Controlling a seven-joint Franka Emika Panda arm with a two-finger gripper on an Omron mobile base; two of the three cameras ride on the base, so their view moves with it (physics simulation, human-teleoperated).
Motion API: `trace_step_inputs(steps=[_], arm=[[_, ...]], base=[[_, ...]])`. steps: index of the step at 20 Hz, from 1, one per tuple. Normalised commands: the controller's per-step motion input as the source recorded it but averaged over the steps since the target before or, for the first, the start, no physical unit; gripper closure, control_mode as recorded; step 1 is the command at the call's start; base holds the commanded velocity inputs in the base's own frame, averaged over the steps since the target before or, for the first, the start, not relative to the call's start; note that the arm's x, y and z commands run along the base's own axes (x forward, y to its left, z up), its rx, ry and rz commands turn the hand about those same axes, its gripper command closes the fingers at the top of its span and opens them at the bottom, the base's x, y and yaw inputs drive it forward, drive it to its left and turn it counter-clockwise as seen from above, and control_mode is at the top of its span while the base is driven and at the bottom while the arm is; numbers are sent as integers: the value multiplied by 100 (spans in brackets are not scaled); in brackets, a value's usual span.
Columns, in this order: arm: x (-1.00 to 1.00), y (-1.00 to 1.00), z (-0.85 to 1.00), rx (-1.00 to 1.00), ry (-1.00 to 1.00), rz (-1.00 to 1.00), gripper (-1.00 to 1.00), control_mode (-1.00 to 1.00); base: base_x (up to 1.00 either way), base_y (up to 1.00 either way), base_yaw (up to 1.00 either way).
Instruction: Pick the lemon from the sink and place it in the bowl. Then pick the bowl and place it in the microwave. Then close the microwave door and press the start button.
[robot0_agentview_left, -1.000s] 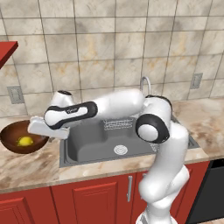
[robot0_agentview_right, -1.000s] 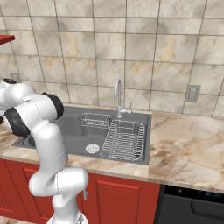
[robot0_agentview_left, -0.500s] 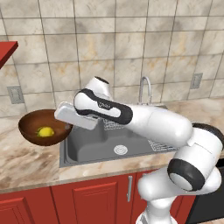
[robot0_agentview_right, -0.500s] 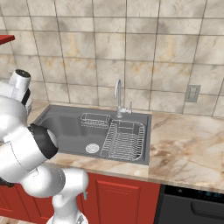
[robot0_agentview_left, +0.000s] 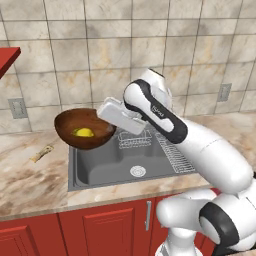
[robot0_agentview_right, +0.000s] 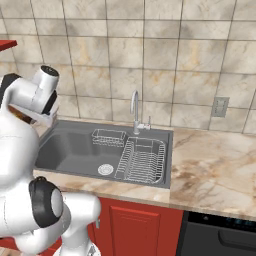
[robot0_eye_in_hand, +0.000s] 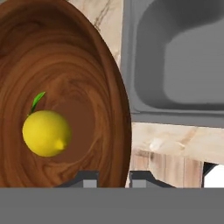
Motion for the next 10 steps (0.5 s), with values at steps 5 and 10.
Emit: trace_step_inputs(steps=[5,10], arm=[[-8,-100,64,-7,1,-8,100,-100],[-31,-94,33,-4,4,-21,100,-100]], base=[[0,0,0],[0,0,0]])
